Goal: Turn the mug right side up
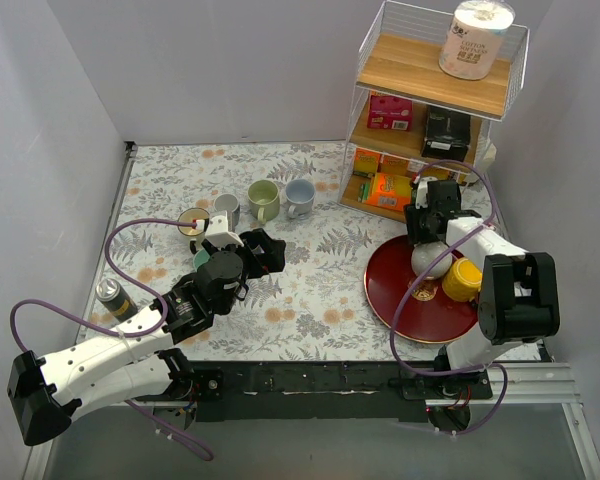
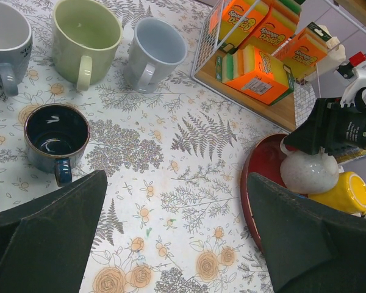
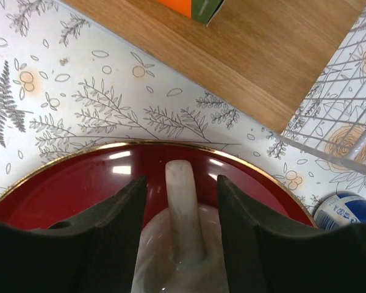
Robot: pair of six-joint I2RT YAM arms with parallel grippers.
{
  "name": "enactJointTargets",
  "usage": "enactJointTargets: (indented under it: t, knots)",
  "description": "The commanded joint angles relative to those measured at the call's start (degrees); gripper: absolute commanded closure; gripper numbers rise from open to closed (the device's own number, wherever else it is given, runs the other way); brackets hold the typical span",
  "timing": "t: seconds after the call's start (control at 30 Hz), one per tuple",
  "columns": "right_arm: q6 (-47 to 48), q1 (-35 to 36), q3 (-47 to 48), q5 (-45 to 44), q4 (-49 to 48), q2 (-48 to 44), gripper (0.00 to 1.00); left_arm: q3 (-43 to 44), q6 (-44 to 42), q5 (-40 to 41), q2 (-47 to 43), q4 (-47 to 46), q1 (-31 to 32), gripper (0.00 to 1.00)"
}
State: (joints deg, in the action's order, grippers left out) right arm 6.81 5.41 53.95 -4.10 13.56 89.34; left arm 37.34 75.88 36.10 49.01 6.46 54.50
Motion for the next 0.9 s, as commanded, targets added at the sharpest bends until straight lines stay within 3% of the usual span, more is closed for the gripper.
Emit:
enactJointTargets:
  t: [0.0, 0.5, 0.7, 0.8, 0.87]
  knots:
    - [0.2, -0.1, 0.7, 2.3, 5.6, 0.6, 0.45, 0.6, -0.7, 0.1, -1.0, 1.0, 0.2, 0.02]
    - [0.9, 0.0, -4.5, 3.7, 3.6, -8.9, 0.45, -0.1, 0.3, -0.6, -1.0, 0.9, 0.1, 0.02]
    - [0.9, 0.0, -5.8, 3.7, 3.0, -8.4, 0.49, -0.7, 0.2, -0.8, -1.8, 0.9, 0.2, 0.02]
    - [0.3, 0.0, -5.1, 3.7, 3.5, -7.0, 0.55, -1.0, 0.3, -0.9, -2.0, 1.0, 0.2, 0.02]
    - [0.0, 0.0, -4.7, 3.7, 3.5, -6.8, 0.64, -1.0, 0.4, -0.9, -2.3, 1.1, 0.2, 0.02]
